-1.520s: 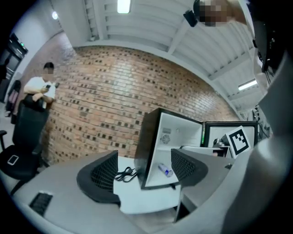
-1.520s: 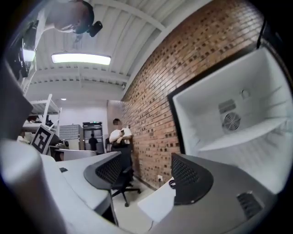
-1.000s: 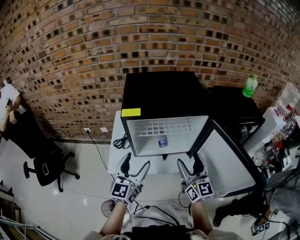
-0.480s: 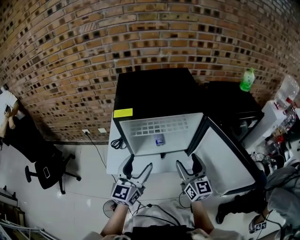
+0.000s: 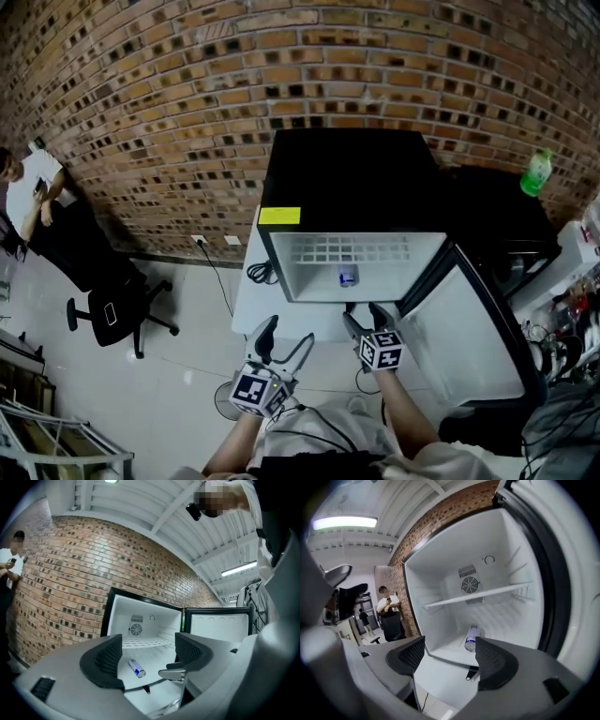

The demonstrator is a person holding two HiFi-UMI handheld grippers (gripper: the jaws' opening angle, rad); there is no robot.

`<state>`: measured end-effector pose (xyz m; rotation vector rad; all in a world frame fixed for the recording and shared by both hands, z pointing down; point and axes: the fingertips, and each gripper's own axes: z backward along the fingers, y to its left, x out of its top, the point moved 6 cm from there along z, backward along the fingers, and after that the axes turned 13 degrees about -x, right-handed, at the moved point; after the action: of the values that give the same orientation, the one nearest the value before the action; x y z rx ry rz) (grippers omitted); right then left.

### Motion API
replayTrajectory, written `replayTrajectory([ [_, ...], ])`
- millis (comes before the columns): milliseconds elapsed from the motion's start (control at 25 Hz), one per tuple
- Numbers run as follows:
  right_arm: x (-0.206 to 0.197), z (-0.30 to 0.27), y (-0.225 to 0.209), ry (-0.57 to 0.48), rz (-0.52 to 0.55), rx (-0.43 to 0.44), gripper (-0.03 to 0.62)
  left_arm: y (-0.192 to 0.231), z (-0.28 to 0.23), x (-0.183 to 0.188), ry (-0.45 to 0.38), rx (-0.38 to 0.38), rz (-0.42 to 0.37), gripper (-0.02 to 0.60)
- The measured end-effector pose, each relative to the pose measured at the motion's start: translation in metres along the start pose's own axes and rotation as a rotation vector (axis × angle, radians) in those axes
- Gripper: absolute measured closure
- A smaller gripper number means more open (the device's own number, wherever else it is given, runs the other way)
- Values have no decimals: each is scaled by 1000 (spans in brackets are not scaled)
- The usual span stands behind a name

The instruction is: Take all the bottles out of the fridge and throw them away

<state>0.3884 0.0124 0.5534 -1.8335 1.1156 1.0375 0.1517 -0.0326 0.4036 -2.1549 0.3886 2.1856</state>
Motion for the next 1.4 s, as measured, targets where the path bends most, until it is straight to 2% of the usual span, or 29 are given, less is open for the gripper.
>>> replayTrajectory([
  [200, -9, -97, -15, 82, 68, -41, 230, 2, 13, 11, -6, 62, 75, 229],
  [440, -19, -184, -27, 218, 116, -140, 230, 16, 41, -2, 15, 185, 104, 229],
  [640, -35, -223, -32, 340, 88, -183, 233, 32, 72, -9, -24, 276, 169, 246],
  [720, -37, -227, -32, 354, 109, -210, 281, 36, 76, -7, -31, 291, 172, 247],
  [840, -37, -228, -36, 356, 116, -237, 307, 38, 75, -5, -24, 289, 165, 247],
  [1040, -33, -208, -31, 308, 46, -92, 316, 39, 68, -6, -34, 246, 171, 247],
  [1160, -28, -184, -31, 286, 31, -53, 318, 38, 59, -5, -42, 205, 173, 247],
  [1400, -29, -115, -32, 217, -75, 12, 319, 30, 39, -8, -53, 118, 186, 247],
])
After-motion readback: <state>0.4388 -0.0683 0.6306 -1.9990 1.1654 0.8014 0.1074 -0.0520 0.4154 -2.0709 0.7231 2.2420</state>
